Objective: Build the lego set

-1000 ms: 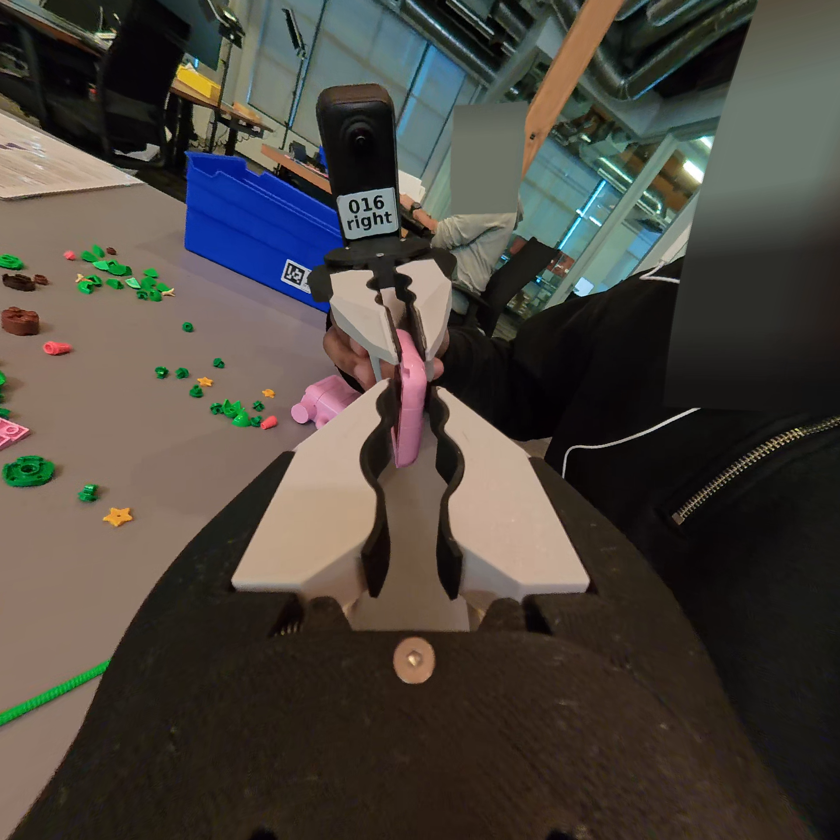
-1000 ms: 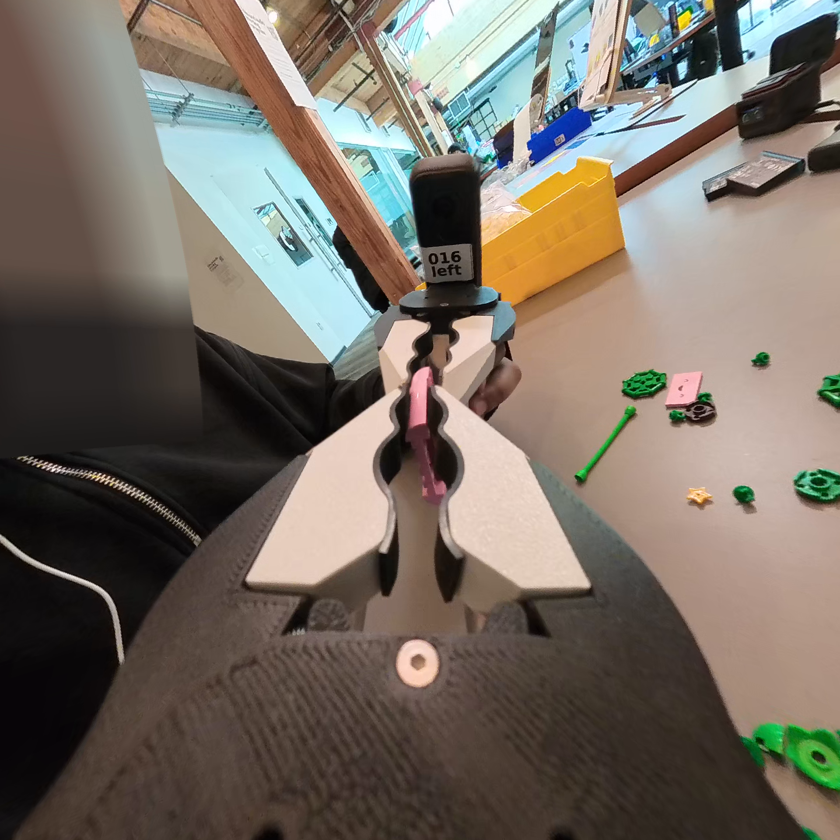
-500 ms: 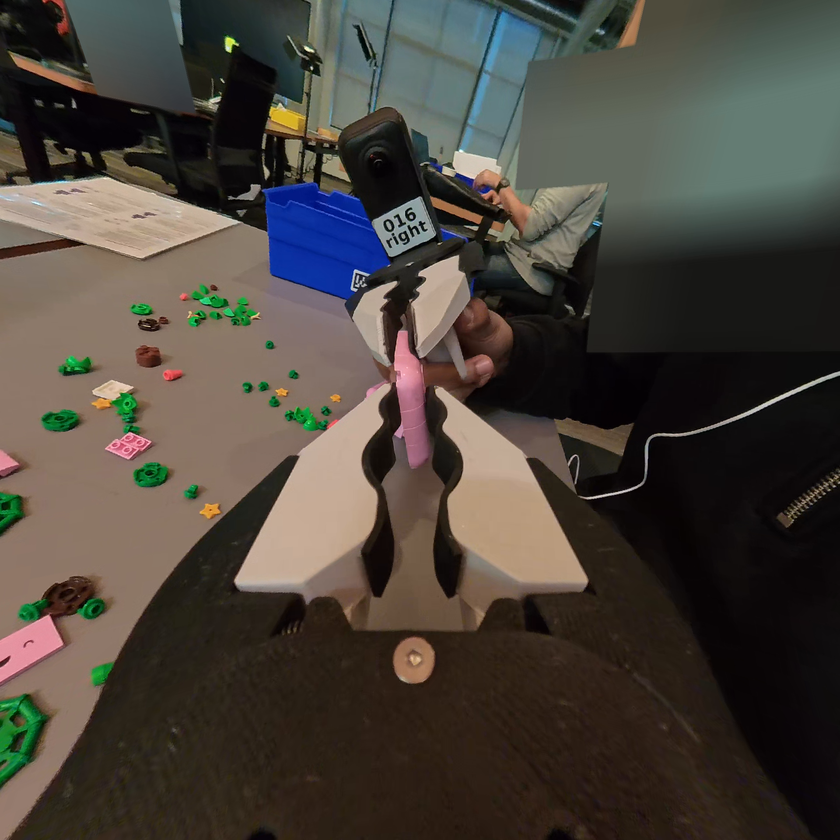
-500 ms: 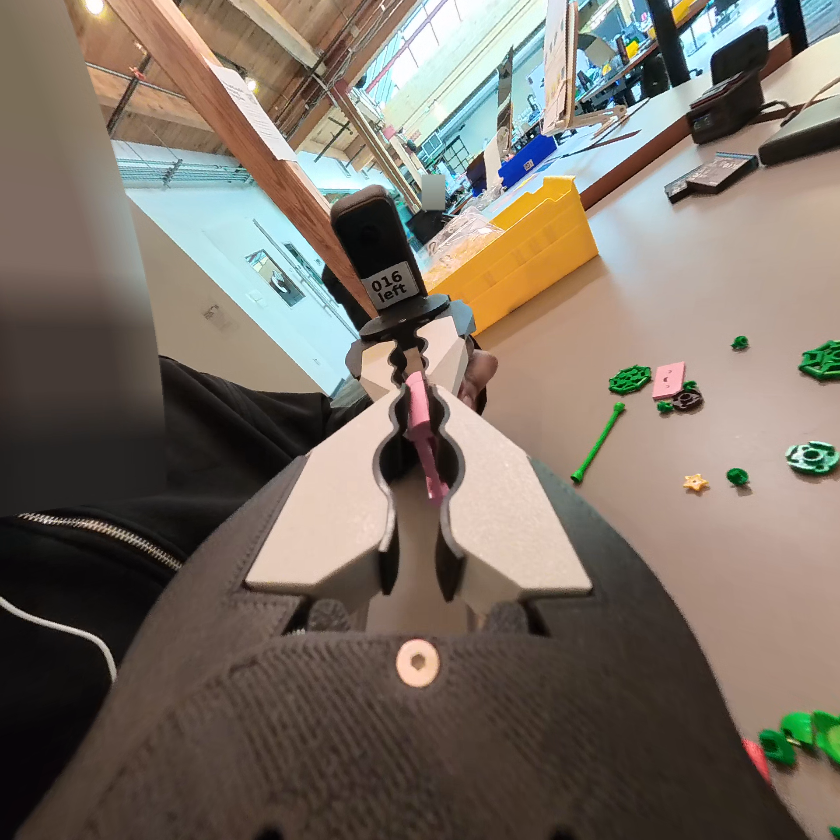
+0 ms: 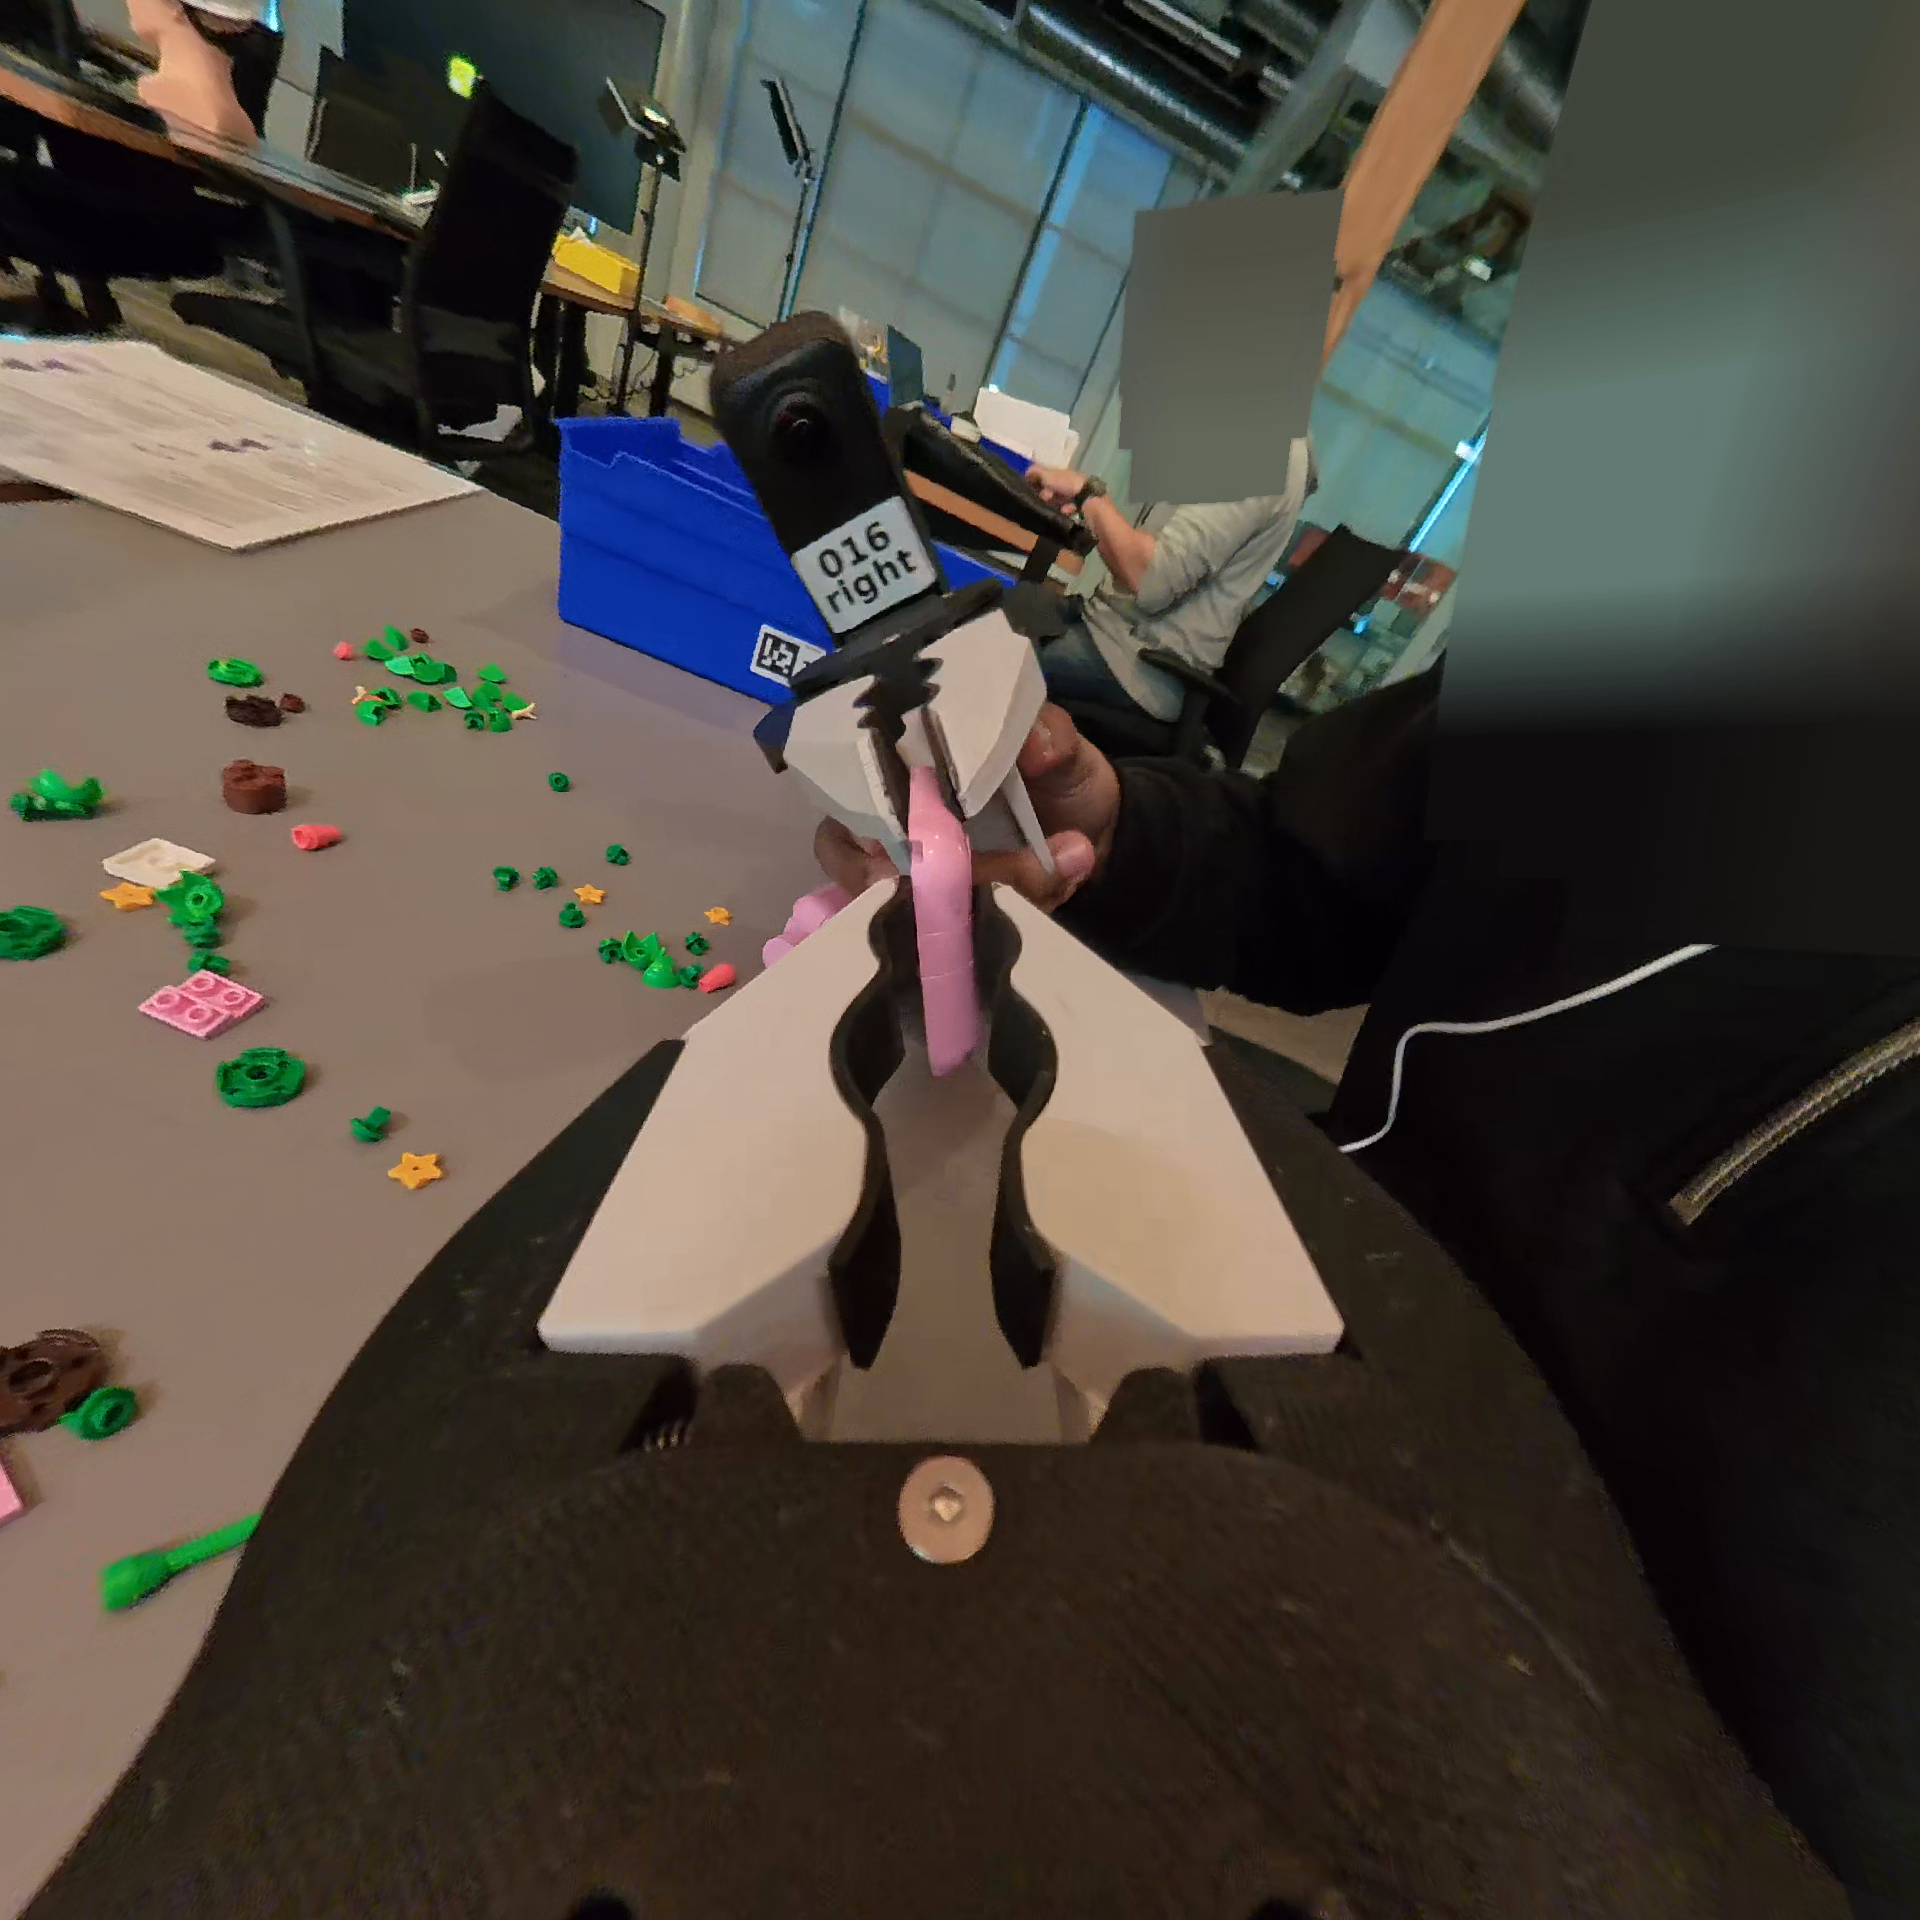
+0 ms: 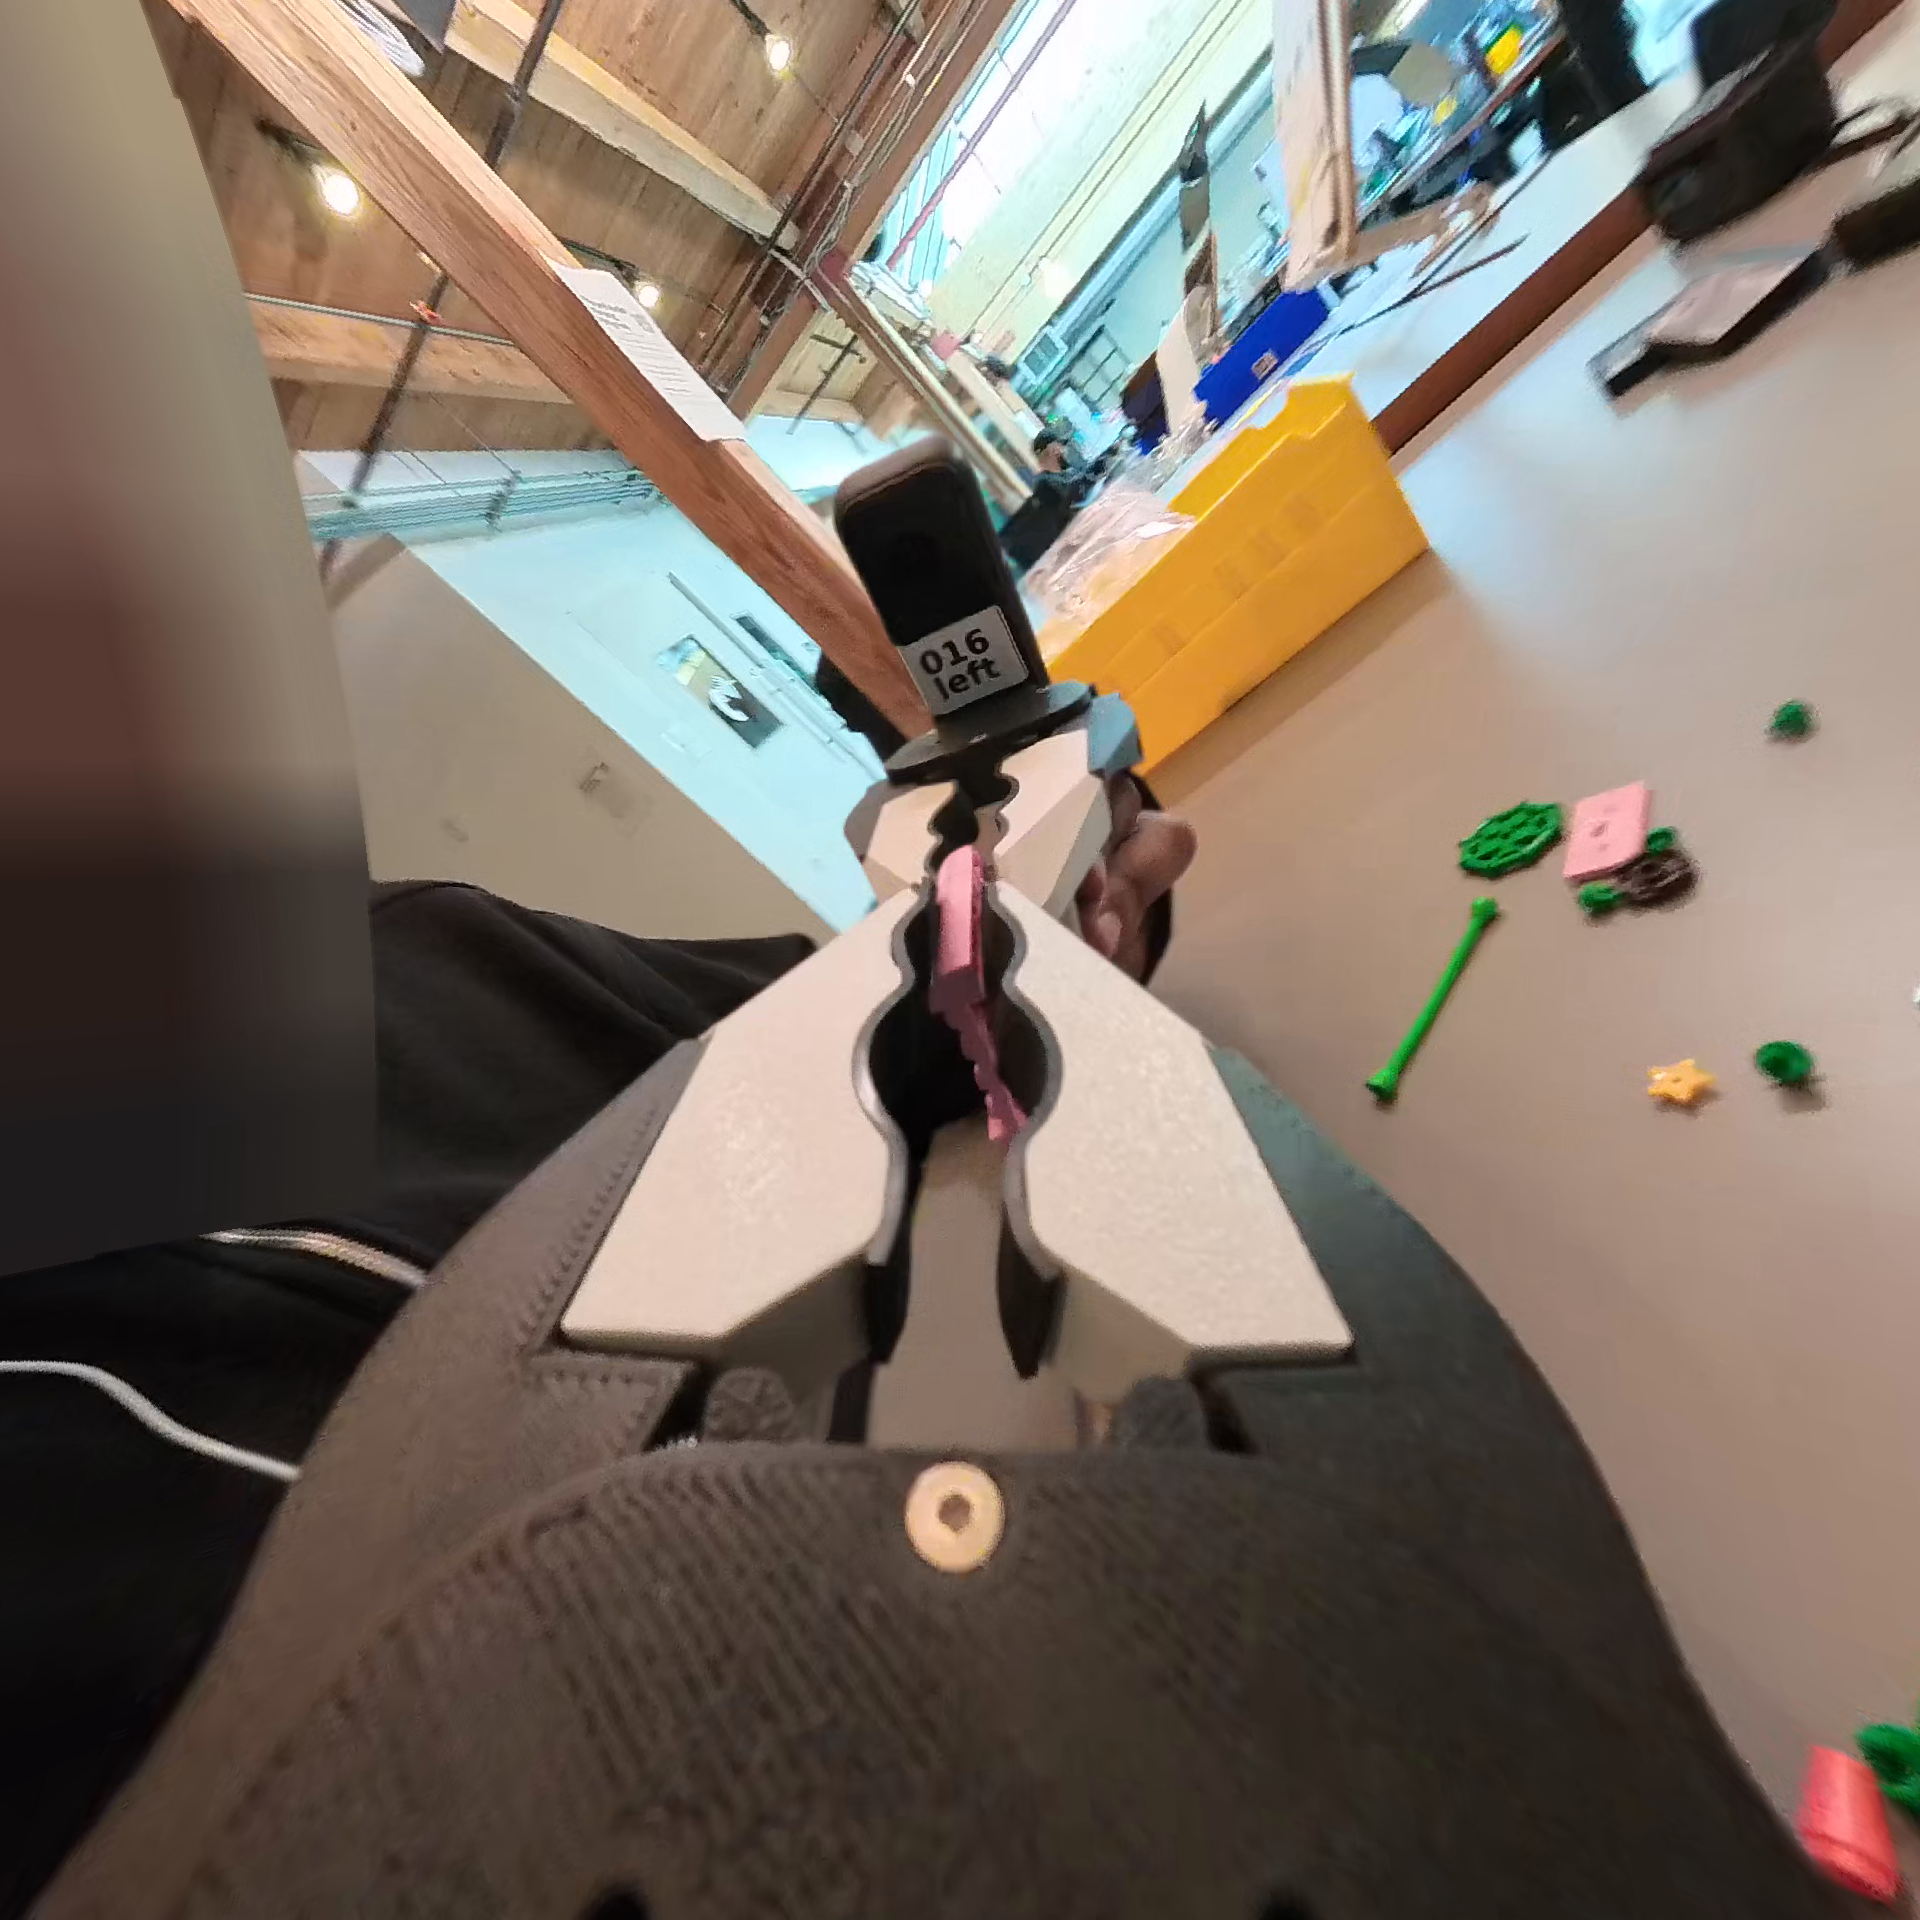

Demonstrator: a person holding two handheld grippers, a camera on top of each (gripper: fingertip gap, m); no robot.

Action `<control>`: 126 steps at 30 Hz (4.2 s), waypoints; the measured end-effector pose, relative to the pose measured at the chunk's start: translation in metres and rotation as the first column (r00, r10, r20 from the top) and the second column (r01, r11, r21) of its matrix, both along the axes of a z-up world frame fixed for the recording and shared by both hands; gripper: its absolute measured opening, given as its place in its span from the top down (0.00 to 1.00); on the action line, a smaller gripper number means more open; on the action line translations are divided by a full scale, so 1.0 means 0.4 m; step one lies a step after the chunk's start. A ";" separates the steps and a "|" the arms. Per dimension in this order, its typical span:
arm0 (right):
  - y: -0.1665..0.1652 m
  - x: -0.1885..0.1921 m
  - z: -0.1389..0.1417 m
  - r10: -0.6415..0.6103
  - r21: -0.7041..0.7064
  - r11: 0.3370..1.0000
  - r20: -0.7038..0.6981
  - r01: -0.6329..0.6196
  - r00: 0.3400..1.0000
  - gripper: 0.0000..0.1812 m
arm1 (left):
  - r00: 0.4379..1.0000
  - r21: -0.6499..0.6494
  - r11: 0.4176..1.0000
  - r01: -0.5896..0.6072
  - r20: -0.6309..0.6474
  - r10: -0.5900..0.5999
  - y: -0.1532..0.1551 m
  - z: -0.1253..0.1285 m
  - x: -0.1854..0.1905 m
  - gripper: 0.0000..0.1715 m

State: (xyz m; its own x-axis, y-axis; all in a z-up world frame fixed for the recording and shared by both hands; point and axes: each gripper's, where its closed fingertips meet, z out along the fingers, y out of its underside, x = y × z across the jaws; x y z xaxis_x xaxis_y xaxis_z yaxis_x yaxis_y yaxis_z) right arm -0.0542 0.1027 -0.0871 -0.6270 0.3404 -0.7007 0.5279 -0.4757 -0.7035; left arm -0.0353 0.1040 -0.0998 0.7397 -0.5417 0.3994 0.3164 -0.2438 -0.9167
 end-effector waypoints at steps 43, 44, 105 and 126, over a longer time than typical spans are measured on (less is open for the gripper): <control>0.062 -0.034 -0.060 -0.015 0.738 0.134 -0.666 0.662 0.746 0.81 | 0.949 -0.154 0.973 -0.170 0.242 0.204 0.050 -0.041 -0.098 0.96; 0.050 -0.033 -0.059 0.010 0.721 0.104 -0.689 0.685 0.725 0.82 | 0.948 -0.158 0.972 -0.176 0.240 0.211 0.051 -0.042 -0.098 0.96; 0.029 -0.048 -0.099 0.196 0.587 -0.206 -0.759 0.783 0.621 0.79 | 0.886 -0.092 0.890 -0.446 -0.184 0.425 0.065 -0.070 -0.060 0.97; 0.031 -0.018 -0.121 0.034 0.778 0.115 -0.624 0.617 0.781 0.81 | 0.771 -0.005 0.882 -0.472 -0.487 0.410 0.064 -0.100 -0.043 0.95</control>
State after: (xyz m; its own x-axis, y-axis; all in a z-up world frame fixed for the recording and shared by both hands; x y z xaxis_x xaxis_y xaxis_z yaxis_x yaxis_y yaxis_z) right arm -0.0613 0.1150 -0.1353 -0.3479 0.7135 0.6081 0.0495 0.6617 -0.7481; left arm -0.0524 0.1294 -0.1397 0.9967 -0.0807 -0.0088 -0.0327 -0.2996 -0.9535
